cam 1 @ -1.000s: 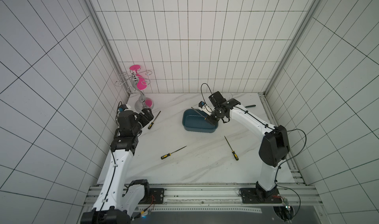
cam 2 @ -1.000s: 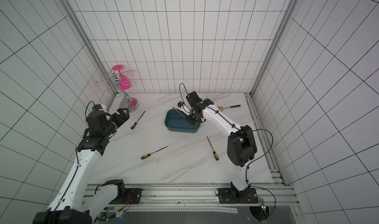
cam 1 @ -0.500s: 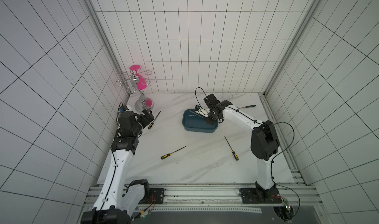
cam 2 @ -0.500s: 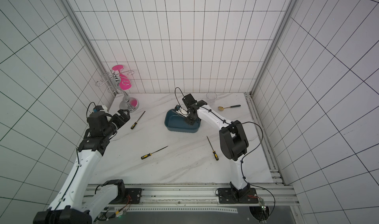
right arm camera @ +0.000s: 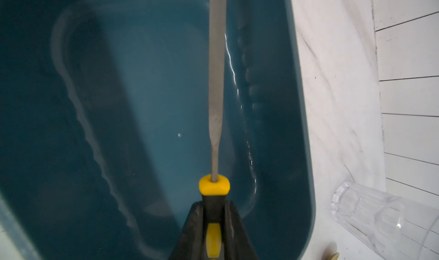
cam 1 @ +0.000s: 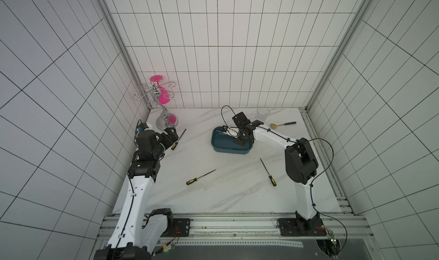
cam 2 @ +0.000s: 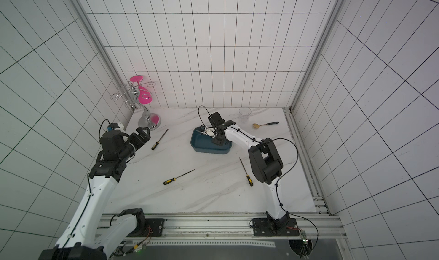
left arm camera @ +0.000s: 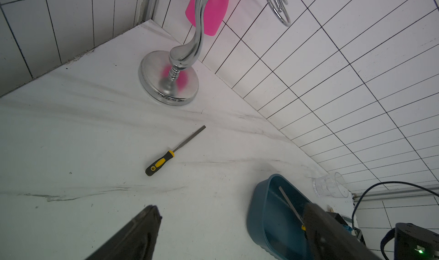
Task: Put the file tool into the storage box
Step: Place the file tool in the storage box.
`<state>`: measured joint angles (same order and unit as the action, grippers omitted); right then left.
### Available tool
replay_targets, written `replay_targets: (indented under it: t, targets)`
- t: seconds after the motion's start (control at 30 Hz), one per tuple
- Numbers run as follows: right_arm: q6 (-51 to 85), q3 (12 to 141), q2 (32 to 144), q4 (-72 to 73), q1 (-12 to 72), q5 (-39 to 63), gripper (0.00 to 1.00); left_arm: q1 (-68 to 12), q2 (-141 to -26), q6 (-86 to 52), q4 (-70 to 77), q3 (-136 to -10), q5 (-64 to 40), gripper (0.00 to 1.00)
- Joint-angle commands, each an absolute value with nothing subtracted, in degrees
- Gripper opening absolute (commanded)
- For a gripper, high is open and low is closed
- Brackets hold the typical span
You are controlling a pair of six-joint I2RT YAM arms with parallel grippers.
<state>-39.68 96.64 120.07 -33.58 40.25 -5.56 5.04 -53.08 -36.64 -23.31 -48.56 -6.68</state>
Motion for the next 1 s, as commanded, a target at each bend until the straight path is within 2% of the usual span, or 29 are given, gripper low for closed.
replay_targets:
  t: [0.0,0.07,0.17,0.2,0.23,0.27,0.37,0.63,0.87,0.97]
  targets:
    - [-40.37,96.49,122.1,-32.49,40.68,-8.85,0.25,5.27,-51.99,-35.35,-23.82,-48.18,-6.34,0.98]
    - [-39.55,96.77,122.58,-31.41,40.61,-10.37,0.45,5.27,-52.03,-35.22,-23.9,-48.29,-6.24,0.98]
    - [-38.83,97.2,122.84,-30.51,40.61,-12.04,0.57,5.27,-51.87,-35.5,-23.99,-48.34,-6.44,0.98]
    - [-38.47,97.12,122.34,-30.06,40.61,-11.96,0.66,5.27,-51.74,-35.72,-23.99,-48.34,-6.5,0.98]
    - [-38.06,97.04,121.8,-29.77,40.61,-11.95,0.93,5.27,-51.6,-35.81,-23.99,-48.35,-6.57,0.98]
    - [-37.55,96.9,120.9,-29.32,40.52,-11.87,0.96,5.32,-51.53,-35.86,-23.91,-48.38,-6.66,0.98]
    - [-35.07,96.46,117.21,-27.81,40.07,-10.88,1.0,5.27,-51.55,-35.86,-24.0,-48.53,-6.68,0.98]
    - [-25.32,90.84,102.26,-22.41,37.42,-7.23,0.99,5.19,-51.94,-36.21,-24.49,-49.24,-9.43,0.98]
    - [-10.63,86.88,89.85,-27.16,33.35,-5.24,0.99,4.66,-51.95,-35.0,-25.65,-48.04,-10.87,0.98]
    - [-2.92,81.39,83.68,-28.68,31.26,-4.74,0.99,4.66,-52.11,-35.16,-24.06,-45.41,-10.46,0.98]
